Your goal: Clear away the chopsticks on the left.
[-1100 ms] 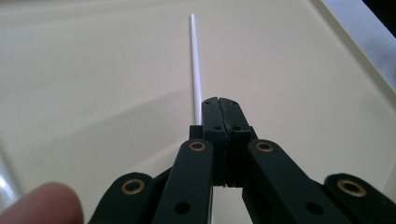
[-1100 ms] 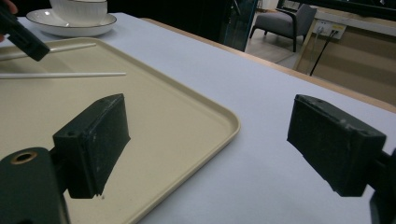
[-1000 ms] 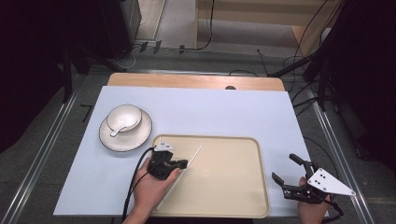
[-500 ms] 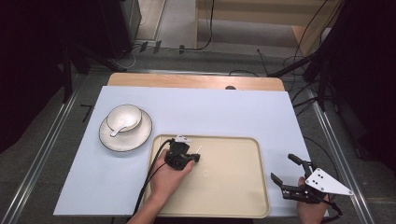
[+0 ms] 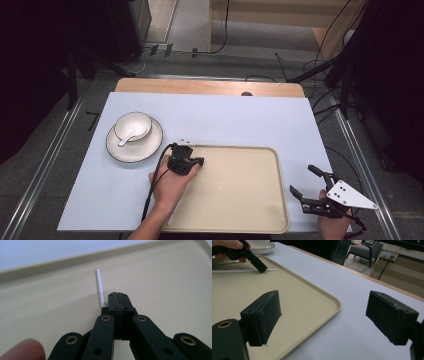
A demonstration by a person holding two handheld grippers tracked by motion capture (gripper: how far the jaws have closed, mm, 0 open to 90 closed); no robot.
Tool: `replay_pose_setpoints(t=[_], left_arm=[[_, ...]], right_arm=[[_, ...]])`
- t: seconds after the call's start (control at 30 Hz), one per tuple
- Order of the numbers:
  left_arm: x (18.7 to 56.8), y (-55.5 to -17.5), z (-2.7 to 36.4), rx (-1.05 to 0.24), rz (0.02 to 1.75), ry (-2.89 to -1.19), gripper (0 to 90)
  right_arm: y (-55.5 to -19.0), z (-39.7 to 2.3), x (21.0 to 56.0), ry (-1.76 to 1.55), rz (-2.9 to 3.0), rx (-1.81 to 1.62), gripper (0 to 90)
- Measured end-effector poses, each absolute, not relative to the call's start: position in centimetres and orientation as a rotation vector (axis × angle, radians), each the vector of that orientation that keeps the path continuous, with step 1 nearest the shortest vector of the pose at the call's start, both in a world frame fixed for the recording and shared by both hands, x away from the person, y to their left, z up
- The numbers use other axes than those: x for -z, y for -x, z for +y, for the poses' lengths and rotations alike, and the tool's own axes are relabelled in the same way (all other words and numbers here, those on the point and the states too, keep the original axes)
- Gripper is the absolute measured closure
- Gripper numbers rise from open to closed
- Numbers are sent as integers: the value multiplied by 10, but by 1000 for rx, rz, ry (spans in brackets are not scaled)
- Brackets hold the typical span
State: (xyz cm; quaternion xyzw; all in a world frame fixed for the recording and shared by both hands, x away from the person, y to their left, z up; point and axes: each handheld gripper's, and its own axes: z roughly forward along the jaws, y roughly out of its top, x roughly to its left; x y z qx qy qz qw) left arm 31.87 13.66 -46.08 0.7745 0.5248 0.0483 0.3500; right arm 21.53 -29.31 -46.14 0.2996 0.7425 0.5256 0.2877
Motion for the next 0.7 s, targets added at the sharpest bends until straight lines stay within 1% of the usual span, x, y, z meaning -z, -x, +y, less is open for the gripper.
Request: replay_pose_setpoints(t=[0.3,0.7], left_arm=[[460,-319,164,-171,1418,-1949,900],[459,-319,187,-208,1457,-1901,900]], right_arm=[[-215,-293,461,-801,1985,-1404,130],[-216,-293,462,-800,1984,-1407,130]])
